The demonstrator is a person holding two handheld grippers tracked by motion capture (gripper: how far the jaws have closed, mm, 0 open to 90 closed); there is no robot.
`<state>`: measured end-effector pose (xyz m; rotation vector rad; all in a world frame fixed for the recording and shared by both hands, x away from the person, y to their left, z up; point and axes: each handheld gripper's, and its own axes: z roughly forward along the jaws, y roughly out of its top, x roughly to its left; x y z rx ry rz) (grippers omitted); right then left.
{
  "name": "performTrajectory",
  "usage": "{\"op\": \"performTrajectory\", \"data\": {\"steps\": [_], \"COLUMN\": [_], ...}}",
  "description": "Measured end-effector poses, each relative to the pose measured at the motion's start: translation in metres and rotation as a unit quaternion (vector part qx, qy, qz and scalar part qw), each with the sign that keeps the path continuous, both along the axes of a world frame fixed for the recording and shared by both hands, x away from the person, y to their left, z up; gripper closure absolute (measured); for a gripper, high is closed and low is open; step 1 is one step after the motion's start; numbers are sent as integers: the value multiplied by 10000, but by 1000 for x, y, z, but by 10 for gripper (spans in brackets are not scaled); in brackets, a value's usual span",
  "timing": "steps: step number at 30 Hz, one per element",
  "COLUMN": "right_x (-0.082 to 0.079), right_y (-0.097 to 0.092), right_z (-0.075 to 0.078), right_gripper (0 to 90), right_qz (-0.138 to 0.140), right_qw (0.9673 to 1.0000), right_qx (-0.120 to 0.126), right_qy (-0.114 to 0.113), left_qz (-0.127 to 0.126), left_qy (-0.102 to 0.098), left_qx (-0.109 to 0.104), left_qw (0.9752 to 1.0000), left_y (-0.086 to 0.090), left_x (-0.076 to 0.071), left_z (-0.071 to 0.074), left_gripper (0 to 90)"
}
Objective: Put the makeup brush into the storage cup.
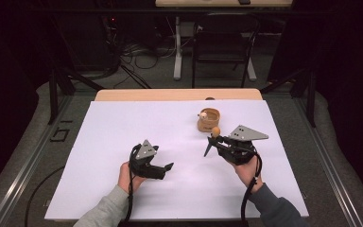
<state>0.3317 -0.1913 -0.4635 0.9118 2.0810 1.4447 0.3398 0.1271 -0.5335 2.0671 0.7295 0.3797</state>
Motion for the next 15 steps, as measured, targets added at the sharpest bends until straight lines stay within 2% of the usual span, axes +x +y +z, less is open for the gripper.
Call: {"op": "performTrajectory", "data": {"steps": [1, 15], "right_x": [1, 5], "right_y": [-1, -14], "right_z": [0, 6], "right_gripper": [779, 779], "right_qz": [-9, -219], "right_qw": [10000, 9996], "right_qx": [-60, -160], "right_qy": [-13, -107], "left_qz": [-5, 13], "left_qy": [-14, -24], "left_qx": [11, 9], "left_qw": [10000, 10000], "left_y": [1, 0], "left_x": [1, 1], "left_z": [0, -1], "left_gripper": [135, 139]}}
